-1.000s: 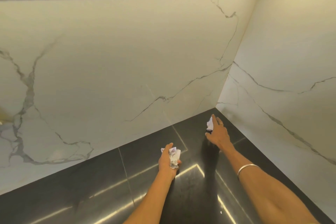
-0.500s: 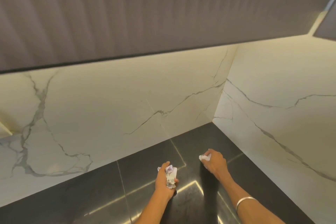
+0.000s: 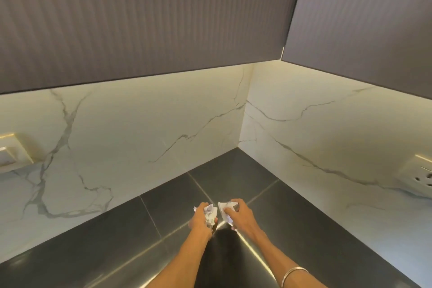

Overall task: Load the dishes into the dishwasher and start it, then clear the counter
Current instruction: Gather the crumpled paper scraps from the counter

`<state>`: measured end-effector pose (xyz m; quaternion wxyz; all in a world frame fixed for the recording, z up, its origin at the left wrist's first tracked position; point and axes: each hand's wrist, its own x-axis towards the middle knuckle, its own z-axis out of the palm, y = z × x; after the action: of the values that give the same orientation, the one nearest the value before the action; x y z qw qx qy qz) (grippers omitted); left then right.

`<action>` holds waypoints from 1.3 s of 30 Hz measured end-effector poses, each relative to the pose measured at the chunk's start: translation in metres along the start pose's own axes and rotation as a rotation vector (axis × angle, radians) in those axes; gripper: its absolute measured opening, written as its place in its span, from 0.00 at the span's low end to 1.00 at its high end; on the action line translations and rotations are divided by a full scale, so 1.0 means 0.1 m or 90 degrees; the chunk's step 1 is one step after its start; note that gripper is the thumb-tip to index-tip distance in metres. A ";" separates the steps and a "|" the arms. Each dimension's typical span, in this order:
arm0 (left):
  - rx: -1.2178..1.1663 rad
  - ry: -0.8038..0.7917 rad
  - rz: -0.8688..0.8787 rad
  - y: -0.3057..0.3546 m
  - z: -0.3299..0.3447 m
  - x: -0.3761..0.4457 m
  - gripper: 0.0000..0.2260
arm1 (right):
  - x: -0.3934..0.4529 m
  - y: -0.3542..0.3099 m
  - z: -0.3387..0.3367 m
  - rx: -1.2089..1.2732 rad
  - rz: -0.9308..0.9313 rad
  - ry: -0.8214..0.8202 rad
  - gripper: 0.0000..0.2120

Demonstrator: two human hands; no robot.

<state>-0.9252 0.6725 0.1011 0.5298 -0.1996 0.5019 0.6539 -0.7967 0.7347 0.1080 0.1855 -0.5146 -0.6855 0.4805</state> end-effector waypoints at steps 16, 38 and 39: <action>0.044 -0.055 -0.040 -0.93 -0.71 -0.83 0.07 | -1.61 0.16 0.33 0.076 0.077 0.099 0.17; -0.035 0.014 0.025 -2.71 -2.07 -1.74 0.18 | -3.60 1.27 0.26 0.174 0.105 0.045 0.19; -0.047 0.001 0.026 -2.78 -2.16 -1.71 0.16 | -3.68 1.32 0.27 0.179 0.110 0.039 0.19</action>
<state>-0.6739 0.3832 0.0227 0.5081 -0.2092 0.4822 0.6823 -0.5999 0.3976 0.0716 0.2345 -0.5551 -0.5585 0.5700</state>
